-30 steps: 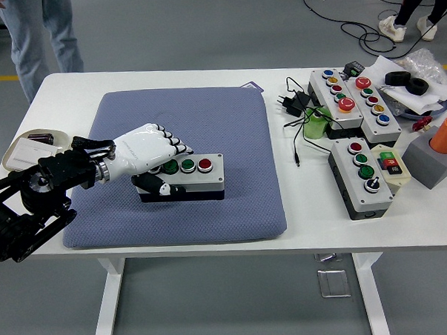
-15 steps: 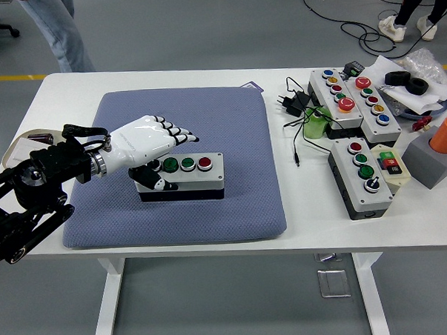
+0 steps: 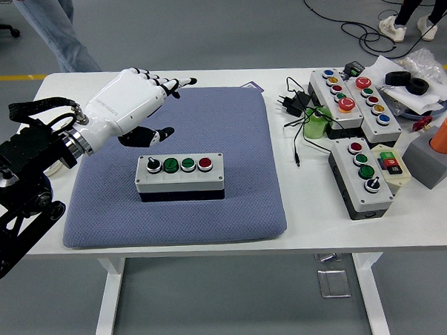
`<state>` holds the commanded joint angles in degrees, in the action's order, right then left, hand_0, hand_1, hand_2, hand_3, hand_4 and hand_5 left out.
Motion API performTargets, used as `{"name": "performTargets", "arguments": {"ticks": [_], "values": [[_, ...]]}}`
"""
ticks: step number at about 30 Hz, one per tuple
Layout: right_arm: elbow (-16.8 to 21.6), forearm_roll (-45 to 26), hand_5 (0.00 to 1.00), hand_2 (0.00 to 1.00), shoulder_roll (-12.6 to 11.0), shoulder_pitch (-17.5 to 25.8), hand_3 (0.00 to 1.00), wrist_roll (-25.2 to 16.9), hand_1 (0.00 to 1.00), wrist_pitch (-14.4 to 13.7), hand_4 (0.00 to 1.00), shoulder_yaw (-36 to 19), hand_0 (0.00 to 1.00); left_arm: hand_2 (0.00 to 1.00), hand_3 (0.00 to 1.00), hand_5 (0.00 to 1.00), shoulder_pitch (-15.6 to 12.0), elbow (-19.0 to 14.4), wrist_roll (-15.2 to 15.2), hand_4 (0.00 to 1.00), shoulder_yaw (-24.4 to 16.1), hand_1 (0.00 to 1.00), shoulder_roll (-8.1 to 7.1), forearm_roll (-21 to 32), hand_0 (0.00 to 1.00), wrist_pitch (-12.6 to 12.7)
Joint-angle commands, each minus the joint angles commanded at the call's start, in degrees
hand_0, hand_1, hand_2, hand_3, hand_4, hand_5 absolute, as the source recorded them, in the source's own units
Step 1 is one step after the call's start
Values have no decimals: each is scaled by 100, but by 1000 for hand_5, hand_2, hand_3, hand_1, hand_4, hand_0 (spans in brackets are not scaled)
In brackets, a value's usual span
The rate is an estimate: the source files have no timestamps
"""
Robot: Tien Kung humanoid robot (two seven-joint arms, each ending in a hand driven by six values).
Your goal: Pick up the button,place it on the desk,press the button,press the button
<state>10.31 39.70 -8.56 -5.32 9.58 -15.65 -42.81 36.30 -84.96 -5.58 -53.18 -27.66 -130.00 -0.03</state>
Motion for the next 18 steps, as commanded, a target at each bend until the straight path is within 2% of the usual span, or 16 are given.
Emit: {"name": "performTargets", "arguments": {"ticks": [1,2,4,12,15,18], "values": [[0,6,24,543,1,0,582,1,484,1,272,-5,628,144,878,2,-29,-142,90,515,-23,115,-18,0,278,-223],[0,8,25,543,2,0,582,2,484,1,272,-6,629,128,857,2,-47,-268,176,486,-34,95,-33,0,223,-484],[0,-6,25,543,0,1,582,-3,484,0,272,0,629,128,857,2,-62,-416,302,486,-32,95,-45,0,223,-959],[0,3,26,543,-3,9,582,-5,484,1,272,0,628,115,859,2,-22,-626,841,494,-12,86,-30,0,200,-2816],[0,17,28,543,-5,15,581,-5,483,2,274,-5,627,108,870,2,-3,-625,984,491,53,91,-9,0,192,-3263],[0,22,28,543,-5,20,581,-4,483,2,274,-3,627,108,870,2,12,-611,1018,491,138,91,20,0,192,-3385]]}}
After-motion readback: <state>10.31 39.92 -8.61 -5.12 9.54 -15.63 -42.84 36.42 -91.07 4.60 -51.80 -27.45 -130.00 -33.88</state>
